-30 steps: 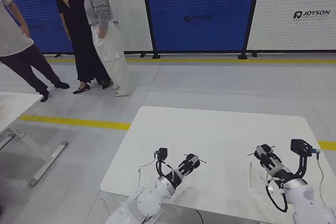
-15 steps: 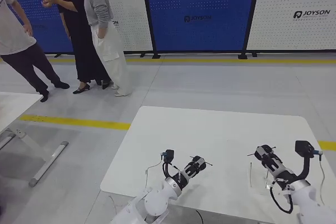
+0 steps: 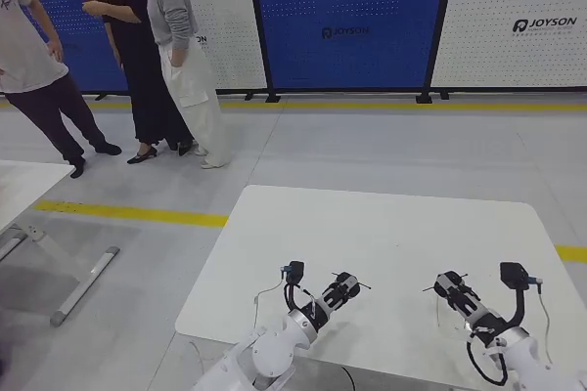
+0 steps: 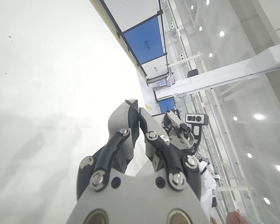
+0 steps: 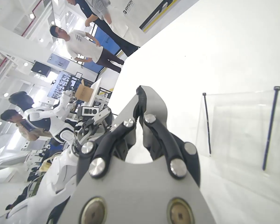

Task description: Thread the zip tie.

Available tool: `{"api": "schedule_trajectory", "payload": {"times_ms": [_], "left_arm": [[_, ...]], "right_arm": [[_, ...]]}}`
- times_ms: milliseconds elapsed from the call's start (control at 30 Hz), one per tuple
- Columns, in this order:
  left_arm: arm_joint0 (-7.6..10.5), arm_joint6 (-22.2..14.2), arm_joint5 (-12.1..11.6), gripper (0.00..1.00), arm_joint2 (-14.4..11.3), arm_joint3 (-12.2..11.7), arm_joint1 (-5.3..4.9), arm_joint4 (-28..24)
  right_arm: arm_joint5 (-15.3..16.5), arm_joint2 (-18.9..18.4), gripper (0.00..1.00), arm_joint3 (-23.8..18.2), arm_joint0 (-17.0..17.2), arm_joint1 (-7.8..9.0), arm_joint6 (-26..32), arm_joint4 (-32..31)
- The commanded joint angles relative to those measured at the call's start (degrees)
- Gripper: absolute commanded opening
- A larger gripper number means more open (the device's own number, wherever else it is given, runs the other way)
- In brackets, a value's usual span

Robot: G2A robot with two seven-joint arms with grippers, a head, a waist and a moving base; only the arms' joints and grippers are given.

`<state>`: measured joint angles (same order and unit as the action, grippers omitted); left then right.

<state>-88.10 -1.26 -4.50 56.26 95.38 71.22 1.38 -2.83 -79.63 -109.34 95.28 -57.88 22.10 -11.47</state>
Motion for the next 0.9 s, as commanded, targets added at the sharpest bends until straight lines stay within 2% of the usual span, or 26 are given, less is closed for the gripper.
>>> {"api": "schedule_trajectory", "payload": {"times_ms": [0, 67, 167, 267, 333, 433, 733, 867], "left_arm": [[0.00, 0.00, 0.00, 0.00, 0.00, 0.00, 0.00, 0.00], [0.00, 0.00, 0.00, 0.00, 0.00, 0.00, 0.00, 0.00], [0.00, 0.00, 0.00, 0.00, 0.00, 0.00, 0.00, 0.00], [0.00, 0.00, 0.00, 0.00, 0.00, 0.00, 0.00, 0.00], [0.00, 0.00, 0.00, 0.00, 0.00, 0.00, 0.00, 0.00], [0.00, 0.00, 0.00, 0.00, 0.00, 0.00, 0.00, 0.00], [0.00, 0.00, 0.00, 0.00, 0.00, 0.00, 0.00, 0.00], [-0.48, 0.94, -2.32, 0.00, -0.88, 0.72, 0.19, -0.11]], "right_arm": [[0.01, 0.01, 0.00, 0.00, 0.00, 0.00, 0.00, -0.01], [0.13, -0.11, 0.00, 0.06, -0.09, -0.07, -0.71, 0.46], [2.34, -0.09, 0.00, -0.26, 0.43, -0.51, -6.10, 1.29], [5.54, 2.40, 0.00, -0.63, 1.94, -1.00, -9.69, 0.19], [6.36, 4.49, 0.00, -0.40, 1.95, -1.37, -11.96, -1.43], [3.83, 9.25, 0.00, 1.14, 0.02, -2.18, -16.33, -8.38], [3.83, 9.25, 0.00, 1.14, 0.02, -2.18, -16.33, -8.38], [3.83, 9.25, 0.00, 1.14, 0.02, -2.18, -16.33, -8.38]]}}
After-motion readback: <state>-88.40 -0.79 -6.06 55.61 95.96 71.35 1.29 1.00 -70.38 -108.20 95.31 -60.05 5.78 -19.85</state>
